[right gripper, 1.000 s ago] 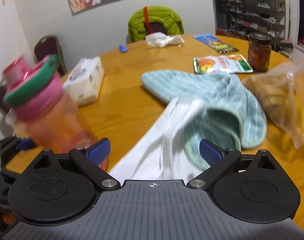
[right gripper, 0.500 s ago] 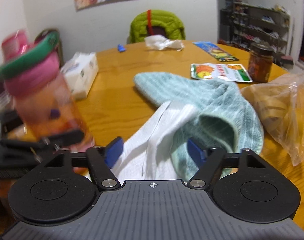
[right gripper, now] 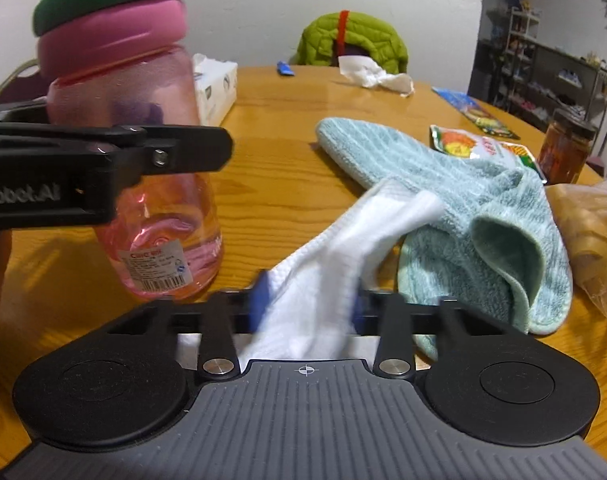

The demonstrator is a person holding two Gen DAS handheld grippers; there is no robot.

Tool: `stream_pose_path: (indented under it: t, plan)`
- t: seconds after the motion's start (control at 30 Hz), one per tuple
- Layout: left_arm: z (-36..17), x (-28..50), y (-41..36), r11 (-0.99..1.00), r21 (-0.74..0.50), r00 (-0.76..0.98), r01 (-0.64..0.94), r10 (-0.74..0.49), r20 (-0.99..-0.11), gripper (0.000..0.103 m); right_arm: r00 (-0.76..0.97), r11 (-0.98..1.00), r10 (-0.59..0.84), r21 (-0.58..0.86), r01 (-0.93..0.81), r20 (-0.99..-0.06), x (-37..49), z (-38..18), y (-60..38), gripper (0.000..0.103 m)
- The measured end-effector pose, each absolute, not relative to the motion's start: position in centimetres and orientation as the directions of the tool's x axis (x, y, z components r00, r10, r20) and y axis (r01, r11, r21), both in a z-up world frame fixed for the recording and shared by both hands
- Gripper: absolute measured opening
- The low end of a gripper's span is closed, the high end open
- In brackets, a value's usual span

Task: Clean container
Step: 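Grasp the pink water bottle with the left tool while the right tool grasps the white paper towel, then hold the bottle with the left tool while the right tool wipes its side with the towel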

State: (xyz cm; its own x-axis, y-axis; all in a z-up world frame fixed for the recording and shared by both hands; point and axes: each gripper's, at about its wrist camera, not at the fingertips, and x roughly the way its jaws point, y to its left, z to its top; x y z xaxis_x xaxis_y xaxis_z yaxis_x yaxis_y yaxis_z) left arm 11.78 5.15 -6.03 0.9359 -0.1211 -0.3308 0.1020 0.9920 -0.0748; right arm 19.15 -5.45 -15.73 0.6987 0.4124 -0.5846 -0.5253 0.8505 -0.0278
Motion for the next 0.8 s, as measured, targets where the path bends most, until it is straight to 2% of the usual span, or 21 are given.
stream_pose_path:
  t: [0.07,0.17,0.23,0.3,0.4,0.47,0.53,0.57,0.8]
  plan:
    - [-6.3,11.5,5.5,0.987,-0.095,0.928,0.131,-0.156,-0.338,0.074,0.700,0.848,0.411,-0.038,-0.529,-0.584,19.1,-15.9,-5.2,0.010]
    - [-6.4,10.9,4.7,0.987,-0.008,0.918,0.162,-0.154,-0.366,0.072,0.723,0.862,0.433,0.013,-0.506,-0.539,17.7,-15.1,-5.7,0.008]
    - [-6.5,10.8,4.3,0.986,0.030,0.908,0.167,-0.142,-0.393,0.079,0.739,0.867,0.469,0.095,-0.488,-0.483,17.4,-14.0,-7.1,0.008]
    - [-6.6,10.7,4.2,0.989,0.048,0.891,0.143,-0.107,-0.441,0.093,0.740,0.851,0.522,0.209,-0.481,-0.425,17.4,-13.2,-8.7,0.008]
    - [-6.9,10.3,4.2,0.988,0.090,0.871,0.123,-0.064,-0.487,0.094,0.701,0.778,0.620,0.389,-0.493,-0.353,17.8,-12.8,-10.7,0.008]
    - [-7.1,9.6,4.1,0.984,0.115,0.870,0.136,-0.064,-0.488,0.093,0.676,0.733,0.664,0.455,-0.506,-0.319,18.0,-12.8,-11.4,0.008]
    - [-7.0,9.0,4.2,0.980,0.124,0.875,0.157,-0.080,-0.477,0.085,0.649,0.688,0.704,0.500,-0.525,-0.287,18.1,-12.8,-11.6,0.008]
    - [-7.0,8.9,4.2,0.978,0.122,0.878,0.169,-0.093,-0.470,0.073,0.636,0.665,0.723,0.522,-0.534,-0.271,18.2,-12.8,-11.8,0.008]
    - [-7.9,9.5,3.6,0.957,0.114,0.890,0.268,-0.201,-0.409,0.071,0.536,0.433,0.838,0.726,-0.534,-0.105,19.4,-13.7,-13.0,0.008]
